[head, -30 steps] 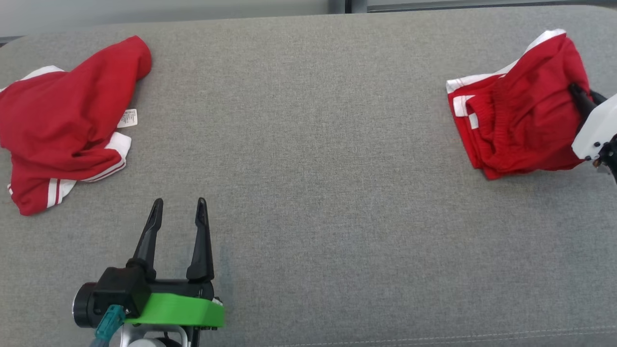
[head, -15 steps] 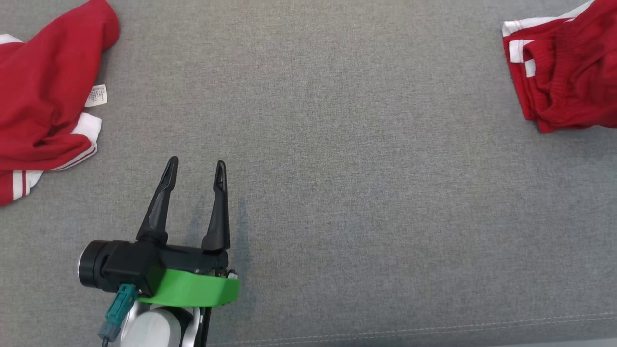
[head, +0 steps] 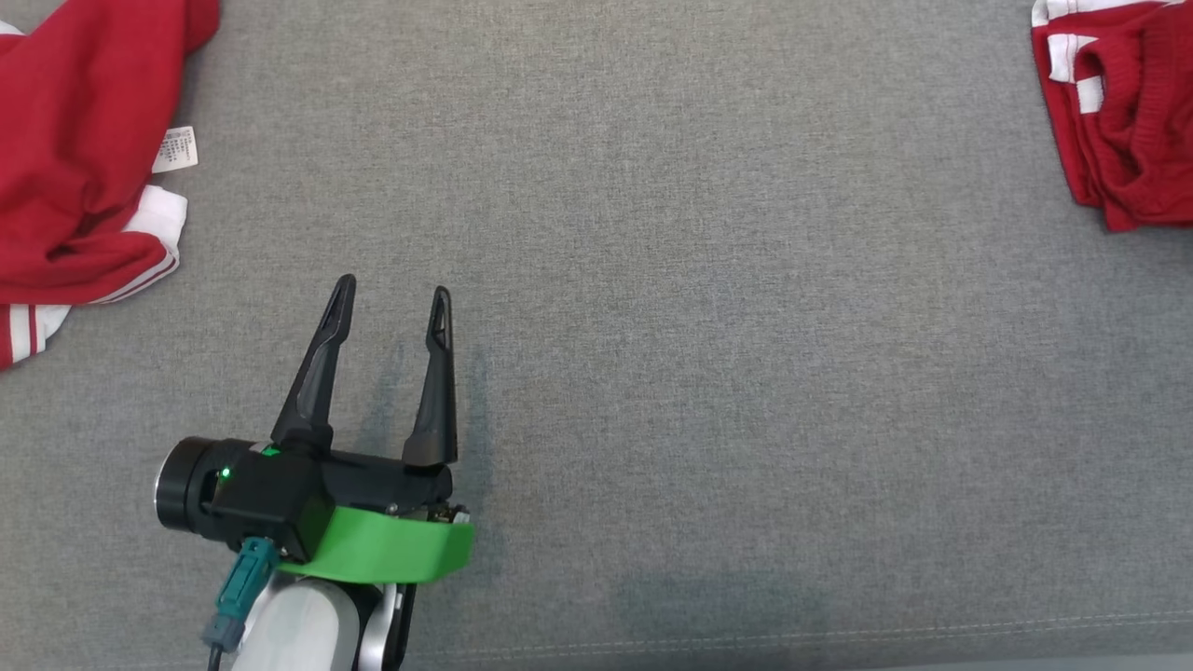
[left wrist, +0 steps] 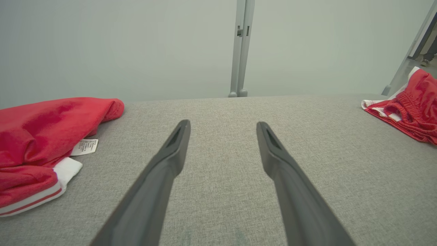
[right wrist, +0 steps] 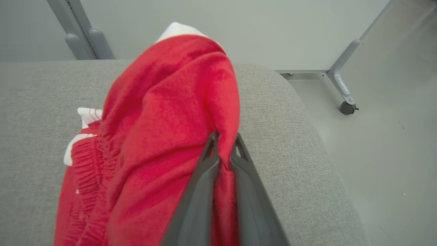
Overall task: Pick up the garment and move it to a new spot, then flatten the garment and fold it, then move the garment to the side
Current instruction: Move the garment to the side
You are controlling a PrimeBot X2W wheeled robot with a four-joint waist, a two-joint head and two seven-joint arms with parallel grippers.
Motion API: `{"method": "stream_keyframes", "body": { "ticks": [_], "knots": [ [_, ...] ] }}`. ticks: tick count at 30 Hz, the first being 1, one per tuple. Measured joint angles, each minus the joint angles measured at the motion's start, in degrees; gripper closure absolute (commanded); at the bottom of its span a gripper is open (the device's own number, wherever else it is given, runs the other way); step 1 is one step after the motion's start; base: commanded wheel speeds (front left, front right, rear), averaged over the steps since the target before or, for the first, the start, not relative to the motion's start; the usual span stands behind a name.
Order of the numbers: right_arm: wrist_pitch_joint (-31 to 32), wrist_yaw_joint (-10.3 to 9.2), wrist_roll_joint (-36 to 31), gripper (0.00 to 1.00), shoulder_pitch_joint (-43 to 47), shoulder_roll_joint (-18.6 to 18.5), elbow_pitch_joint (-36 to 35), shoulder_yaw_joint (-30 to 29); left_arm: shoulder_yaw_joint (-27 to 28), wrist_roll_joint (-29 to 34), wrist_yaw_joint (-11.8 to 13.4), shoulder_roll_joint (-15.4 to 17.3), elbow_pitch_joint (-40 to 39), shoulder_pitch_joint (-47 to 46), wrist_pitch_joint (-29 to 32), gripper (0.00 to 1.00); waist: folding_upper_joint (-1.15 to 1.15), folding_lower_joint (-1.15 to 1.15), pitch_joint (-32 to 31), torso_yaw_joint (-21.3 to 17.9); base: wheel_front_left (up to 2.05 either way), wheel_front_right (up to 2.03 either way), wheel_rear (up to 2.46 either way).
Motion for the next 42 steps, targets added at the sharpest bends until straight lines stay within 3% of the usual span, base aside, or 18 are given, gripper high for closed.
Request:
{"method": "stream_keyframes", "body": {
  "ticks": [3,5,7,9,13,29,37,42],
  "knots": [
    [-0.77,-1.19,-0.65,0.95,0.0,-0.26,1.27,0.15,-0.53,0.19,0.0,-0.01,0.0,-0.39,0.01,0.0,0.0,0.0,0.45,0.44,0.0,0.0,0.0],
    [-1.8,-2.65,-1.12,0.79,0.01,-0.37,1.93,0.15,-0.55,0.45,0.0,-0.01,0.01,-0.54,0.01,0.0,0.0,0.0,0.7,0.75,0.0,0.0,0.0],
    [-2.66,-3.85,-1.64,0.53,0.01,-0.56,2.61,0.18,-0.49,0.49,0.0,-0.01,0.01,-0.55,0.02,0.0,0.0,0.0,0.91,0.99,0.0,0.0,0.0],
    [-3.85,-5.57,-1.74,0.0,0.03,-0.67,3.82,-0.09,-0.43,0.51,0.0,0.0,0.01,-0.55,0.02,0.0,0.0,0.0,1.1,1.17,0.0,0.0,0.0],
    [-4.87,-6.41,-1.65,0.0,0.04,-0.37,4.43,-0.6,-0.31,1.04,0.0,0.0,-0.04,-0.55,0.02,0.0,0.0,0.0,1.31,1.2,0.0,0.0,0.0],
    [-8.86,-6.41,-1.2,0.0,0.17,3.61,5.19,-0.8,-0.19,1.41,0.0,0.0,0.33,-1.08,0.11,0.0,0.0,0.0,0.76,0.39,0.0,0.0,0.0],
    [-10.38,-6.17,-3.81,0.0,-0.03,4.78,1.86,0.44,0.47,0.8,0.0,-0.01,2.23,-1.08,0.1,0.0,0.0,0.0,-2.26,-0.59,0.0,0.0,0.0],
    [-10.71,-6.13,-4.93,0.0,-0.19,7.77,-1.47,1.19,1.01,-0.62,0.0,-0.01,4.27,-1.08,0.1,0.0,0.0,-0.01,-5.03,-1.44,0.0,0.0,0.0]
  ]
}}
